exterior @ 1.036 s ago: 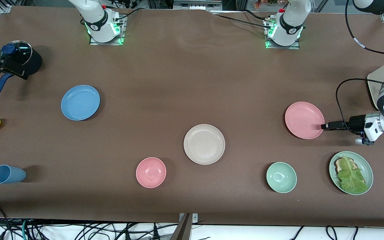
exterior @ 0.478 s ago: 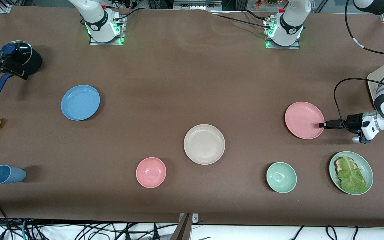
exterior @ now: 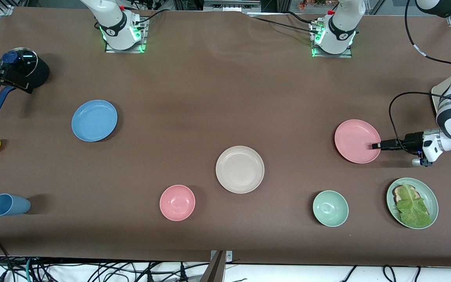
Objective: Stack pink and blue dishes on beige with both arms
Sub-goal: 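Close the left gripper on the pink plate's rim, then carry the pink plate with the left gripper onto the beige plate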
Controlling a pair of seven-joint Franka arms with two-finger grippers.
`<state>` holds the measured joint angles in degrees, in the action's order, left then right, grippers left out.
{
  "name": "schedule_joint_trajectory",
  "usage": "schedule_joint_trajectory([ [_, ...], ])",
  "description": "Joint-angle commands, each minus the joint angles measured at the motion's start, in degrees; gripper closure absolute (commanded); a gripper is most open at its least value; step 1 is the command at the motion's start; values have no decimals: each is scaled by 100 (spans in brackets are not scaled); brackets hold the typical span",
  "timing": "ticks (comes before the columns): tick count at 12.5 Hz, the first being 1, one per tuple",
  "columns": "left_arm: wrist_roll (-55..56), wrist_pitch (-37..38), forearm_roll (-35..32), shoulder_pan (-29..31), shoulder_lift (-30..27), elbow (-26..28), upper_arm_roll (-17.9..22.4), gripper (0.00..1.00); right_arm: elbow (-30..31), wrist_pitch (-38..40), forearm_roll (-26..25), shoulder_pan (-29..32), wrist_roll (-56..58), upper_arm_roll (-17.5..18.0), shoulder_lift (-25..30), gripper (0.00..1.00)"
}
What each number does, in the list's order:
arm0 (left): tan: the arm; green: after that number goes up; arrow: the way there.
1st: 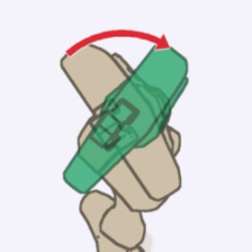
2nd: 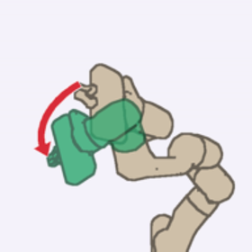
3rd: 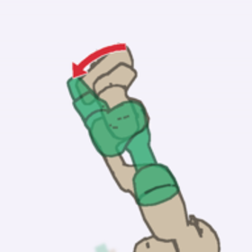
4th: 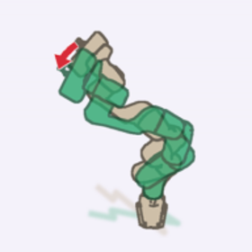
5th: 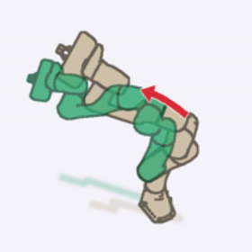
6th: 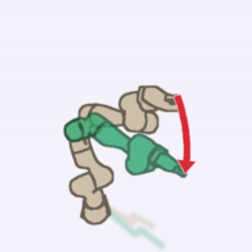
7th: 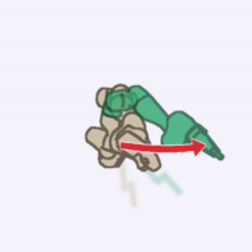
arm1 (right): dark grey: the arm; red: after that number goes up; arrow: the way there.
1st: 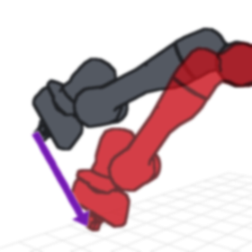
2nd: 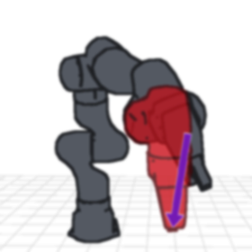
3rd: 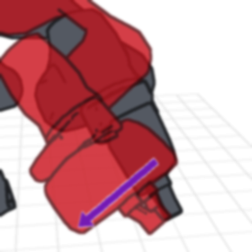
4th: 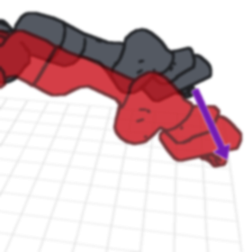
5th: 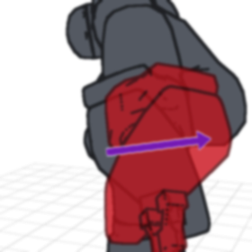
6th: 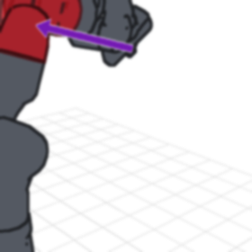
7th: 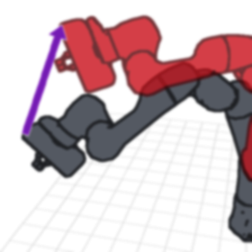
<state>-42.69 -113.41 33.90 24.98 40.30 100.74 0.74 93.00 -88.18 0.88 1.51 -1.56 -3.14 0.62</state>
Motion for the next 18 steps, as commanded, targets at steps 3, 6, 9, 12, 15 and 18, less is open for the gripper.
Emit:
schedule_joint_trajectory([
  [3,-214,-67,205,-11,-136,200,14,100,16,56,9,42,76,15,52,0],
  [6,-214,-32,153,-20,-215,200,14,100,16,56,0,42,76,15,52,0],
  [9,-135,91,117,-46,-399,165,14,100,16,56,9,42,76,15,52,0],
  [12,285,381,-92,-343,-952,130,5,100,16,56,9,42,76,7,52,0],
  [15,1076,408,-366,-835,-1524,130,-48,100,16,56,9,42,85,7,52,0],
  [18,1621,408,-453,-1319,-1788,86,-56,100,16,56,9,42,85,-11,52,0],
])
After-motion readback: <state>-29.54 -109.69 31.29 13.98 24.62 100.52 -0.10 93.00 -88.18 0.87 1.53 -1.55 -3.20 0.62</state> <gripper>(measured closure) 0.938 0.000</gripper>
